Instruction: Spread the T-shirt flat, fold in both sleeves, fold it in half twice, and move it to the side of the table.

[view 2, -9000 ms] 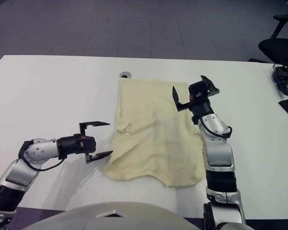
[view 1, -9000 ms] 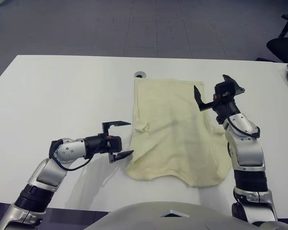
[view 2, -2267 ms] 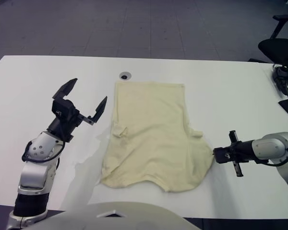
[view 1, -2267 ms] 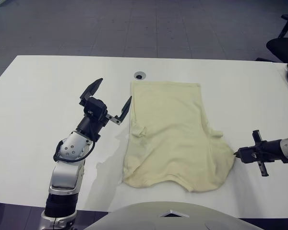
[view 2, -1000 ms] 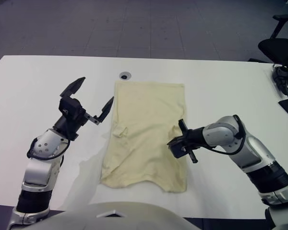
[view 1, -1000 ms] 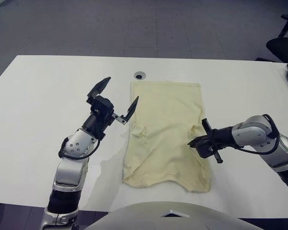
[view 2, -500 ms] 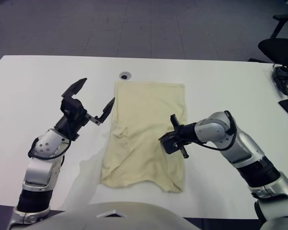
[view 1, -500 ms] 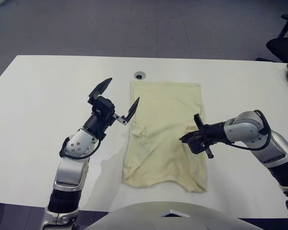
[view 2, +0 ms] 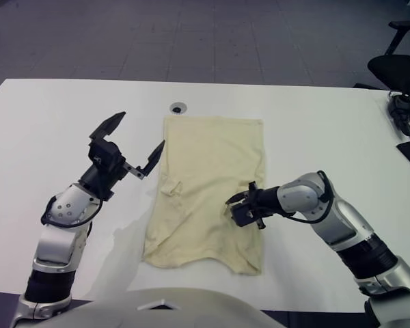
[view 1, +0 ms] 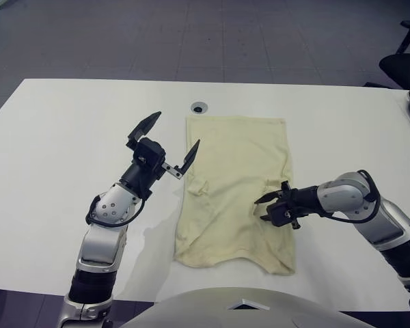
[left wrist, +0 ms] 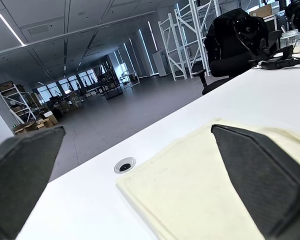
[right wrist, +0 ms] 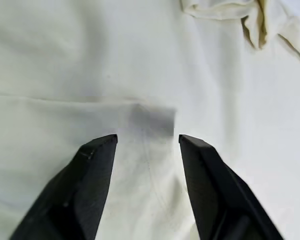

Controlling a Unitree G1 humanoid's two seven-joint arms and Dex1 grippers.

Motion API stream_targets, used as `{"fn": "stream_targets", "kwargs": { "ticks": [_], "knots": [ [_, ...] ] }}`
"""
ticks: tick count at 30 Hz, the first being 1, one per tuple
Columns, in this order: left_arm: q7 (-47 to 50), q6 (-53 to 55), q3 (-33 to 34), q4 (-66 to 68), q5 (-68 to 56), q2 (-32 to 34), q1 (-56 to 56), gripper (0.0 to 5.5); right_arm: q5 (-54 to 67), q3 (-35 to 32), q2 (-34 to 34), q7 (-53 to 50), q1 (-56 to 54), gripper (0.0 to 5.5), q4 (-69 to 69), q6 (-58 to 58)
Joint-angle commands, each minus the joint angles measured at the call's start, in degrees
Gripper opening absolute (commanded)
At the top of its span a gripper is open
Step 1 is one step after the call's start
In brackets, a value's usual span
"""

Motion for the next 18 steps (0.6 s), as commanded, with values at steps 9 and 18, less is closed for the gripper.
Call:
{"fn": "stream_targets", "kwargs": {
  "ticks": [9, 18],
  "knots": [
    [-0.76, 0.3, -0.61, 0.56, 0.72, 0.42, -0.27, 5.4, 10.55, -16.49, 4.36, -14.3, 9.62, 4.16, -1.94, 4.87],
    [-7.43, -0.73, -4.22, -0.46, 1.61, 4.74, 3.3, 5.4, 18.31, -22.36, 2.6, -14.12, 25.69, 5.39, -16.96, 20.61]
  ]
}}
